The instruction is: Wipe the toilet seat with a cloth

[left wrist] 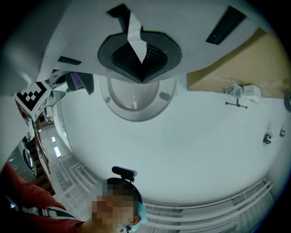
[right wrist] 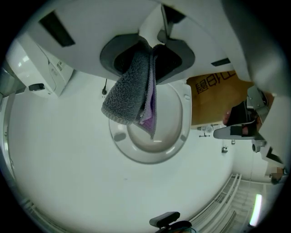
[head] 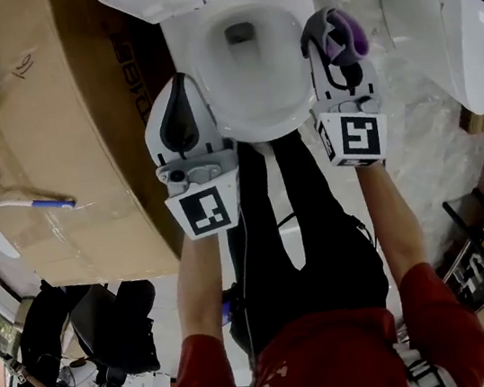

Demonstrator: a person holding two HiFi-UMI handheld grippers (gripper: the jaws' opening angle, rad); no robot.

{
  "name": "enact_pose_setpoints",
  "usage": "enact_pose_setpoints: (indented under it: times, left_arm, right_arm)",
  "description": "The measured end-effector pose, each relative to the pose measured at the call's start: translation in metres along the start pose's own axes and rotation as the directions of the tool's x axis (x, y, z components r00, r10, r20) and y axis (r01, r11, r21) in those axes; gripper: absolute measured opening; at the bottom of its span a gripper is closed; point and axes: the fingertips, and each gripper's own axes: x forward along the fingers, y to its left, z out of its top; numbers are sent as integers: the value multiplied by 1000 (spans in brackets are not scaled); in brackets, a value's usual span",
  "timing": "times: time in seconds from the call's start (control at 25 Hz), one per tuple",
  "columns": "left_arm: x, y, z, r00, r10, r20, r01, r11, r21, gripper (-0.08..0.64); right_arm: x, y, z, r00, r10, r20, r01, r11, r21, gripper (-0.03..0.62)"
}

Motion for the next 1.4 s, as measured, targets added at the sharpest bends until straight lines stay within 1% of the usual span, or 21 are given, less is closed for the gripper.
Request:
enact_pose_setpoints:
  times: [0.16, 0.32, 0.44, 0.56, 0.8, 0.92, 1.04, 1.24, 1.4]
  left_arm:
    - [10, -5, -48, 999, 5, -41, -6, 1000, -17, 12]
    - [14, -10, -70, 998, 1, -62, -2, 1000, -18, 12]
    - [18, -8, -74, 998, 13, -61, -14, 1000, -19, 12]
    - [24, -6, -75, 998, 26, -63, -27, 999, -20, 12]
    - [29, 0, -79, 997, 41, -72, -43, 999, -23, 12]
    - [29, 3, -79, 996, 47, -71, -49, 999, -24, 12]
    - [28, 5, -81, 996, 57, -73, -59, 998, -28, 12]
    - [20, 17, -81, 994, 78, -74, -81, 996, -31, 12]
    - [9, 31, -81, 991, 112, -72, -115, 993, -31, 12]
  right_arm:
    - [34, -8, -51, 999, -24, -48, 25, 1000, 11, 83]
    - [68, -24, -81, 994, -58, -87, 60, 998, 20, 83]
    - [94, -39, -88, 992, -82, -100, 84, 996, 15, 83]
    - [115, -52, -85, 990, -100, -99, 101, 995, 5, 83]
    - [144, -60, -85, 987, -111, -114, 110, 994, -19, 83]
    - [145, -57, -85, 987, -109, -114, 105, 994, -38, 83]
    - [147, -49, -86, 988, -93, -120, 90, 995, -33, 83]
    - [154, -19, -89, 989, -48, -142, 44, 999, -27, 83]
    - [162, 15, -93, 983, 16, -182, -22, 999, -30, 83]
